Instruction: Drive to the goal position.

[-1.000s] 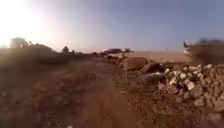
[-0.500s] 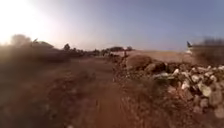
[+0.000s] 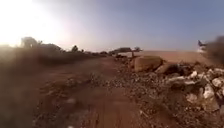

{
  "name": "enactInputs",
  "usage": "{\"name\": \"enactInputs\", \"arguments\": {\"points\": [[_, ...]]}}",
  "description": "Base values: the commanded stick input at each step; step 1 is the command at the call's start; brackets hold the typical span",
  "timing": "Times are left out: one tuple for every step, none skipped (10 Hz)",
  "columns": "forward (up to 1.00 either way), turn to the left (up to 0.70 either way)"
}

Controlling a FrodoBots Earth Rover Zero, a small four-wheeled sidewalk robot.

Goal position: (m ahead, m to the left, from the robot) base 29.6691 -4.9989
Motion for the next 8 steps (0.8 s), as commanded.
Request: {"name": "enactInputs", "arguments": {"points": [[0.69, 0.00], [0.69, 0.00], [0.69, 0.00], [0.69, 0.00], [0.69, 0.00], [0.69, 0.00], [0.69, 0.00], [0.69, 0.00]]}}
